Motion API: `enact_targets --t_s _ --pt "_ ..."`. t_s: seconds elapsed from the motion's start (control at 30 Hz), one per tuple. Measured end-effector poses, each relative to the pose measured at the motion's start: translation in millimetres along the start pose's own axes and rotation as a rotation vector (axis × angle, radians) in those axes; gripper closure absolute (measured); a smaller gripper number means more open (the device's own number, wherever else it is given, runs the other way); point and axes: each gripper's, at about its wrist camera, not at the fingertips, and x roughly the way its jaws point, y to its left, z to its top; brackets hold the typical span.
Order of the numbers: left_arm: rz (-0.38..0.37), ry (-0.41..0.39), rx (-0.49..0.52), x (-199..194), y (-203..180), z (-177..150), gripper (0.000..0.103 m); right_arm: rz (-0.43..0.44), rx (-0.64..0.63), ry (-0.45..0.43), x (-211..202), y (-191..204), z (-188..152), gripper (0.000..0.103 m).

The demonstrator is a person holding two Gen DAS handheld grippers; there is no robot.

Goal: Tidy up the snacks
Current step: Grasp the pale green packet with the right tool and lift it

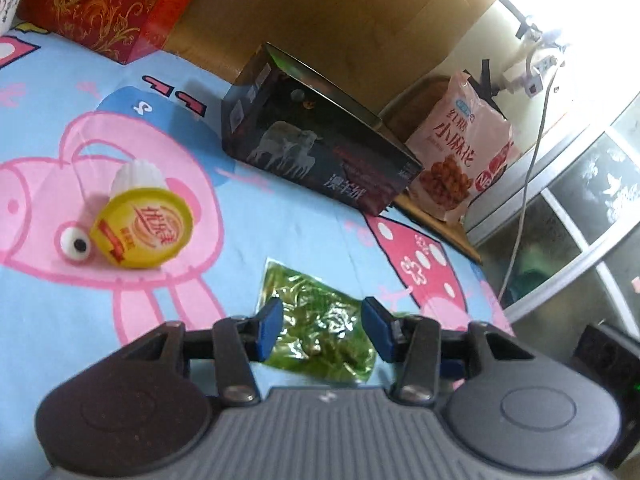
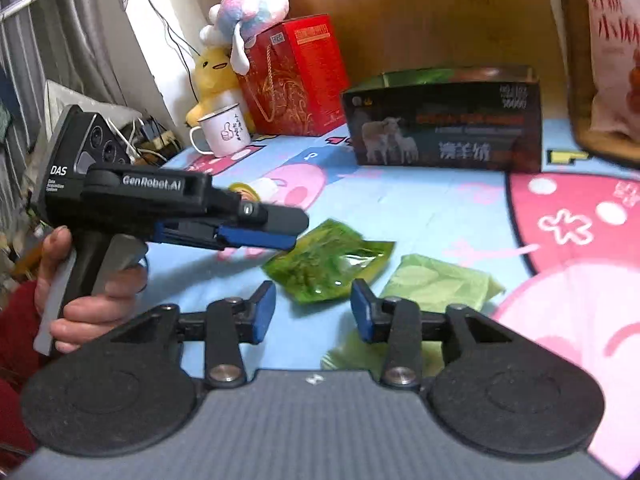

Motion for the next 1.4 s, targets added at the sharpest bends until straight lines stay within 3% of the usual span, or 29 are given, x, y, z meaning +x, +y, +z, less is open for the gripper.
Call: enact_targets --t_s 0.17,0.27,0.4,0.53,0.6,0.67,0.7,0.73,0.77,0.8,0.87,1.0,1.1,1.23,1.3,1.33,1.37,1.4 --pt "0.072 -0.05 0.03 -6 -1 -4 0.055 -0.12 -0.044 -0.006 -7 0 1 0.054" --pt "0.065 -0.059 0.034 -7 1 -5 0.055 -0.094 -0.046 0.007 -5 -2 -1 0.041" --pt "0.052 -0.059 0.042 -6 2 -6 0.055 -0.105 -0.139 0.067 16 9 -4 0.04" --pt "0.026 -0.059 0.039 -5 3 -6 0.051 -0.154 -0.259 0.053 30 23 -7 0.034" --pt "0.011 -0.056 0.042 -3 1 -6 0.048 -0.151 -0.265 0.032 34 23 -7 0.038" --pt "0.011 -0.058 0.048 -2 0 -6 0.047 -0.147 -0.265 0.014 36 24 -5 0.062" --pt "0.008 -0.06 0.046 -2 0 -6 0.047 -0.136 -0.257 0.006 39 24 -3 0.068" --pt "-0.007 -0.052 0.037 -1 1 -6 0.059 -0.124 -0.243 -0.001 39 23 -2 0.087" --pt "-0.037 -0.025 0.024 3 2 -6 0.075 -0.104 -0.234 -0.005 40 22 -2 0.1" --pt "-0.063 -0.001 0.013 7 3 -6 0.078 -0.078 -0.218 -0.009 40 22 -2 0.1" --pt "-0.043 -0.008 0.033 9 -2 -7 0.08 -0.083 -0.226 -0.011 41 25 -3 0.1" --pt "-0.037 0.0 0.0 9 3 -6 0.079 -0.078 -0.246 -0.005 39 31 -5 0.095" --pt "-0.03 -0.018 -0.008 3 5 -6 0.07 -0.068 -0.241 0.002 28 29 -4 0.092" --pt "-0.075 0.006 -0.025 0 4 -6 0.07 -0.094 -0.11 -0.064 -13 4 -1 0.086" --pt "-0.115 0.025 -0.017 2 -3 -8 0.07 -0.143 -0.029 -0.108 -38 -11 -4 0.07" --pt "-0.137 0.041 -0.008 4 -9 -9 0.07 -0.175 0.0 -0.134 -50 -17 -7 0.054" --pt "-0.157 0.061 0.004 8 -15 -10 0.067 -0.205 0.016 -0.155 -60 -20 -12 0.047" --pt "-0.172 0.081 0.017 14 -22 -12 0.066 -0.231 0.02 -0.163 -68 -22 -16 0.047"
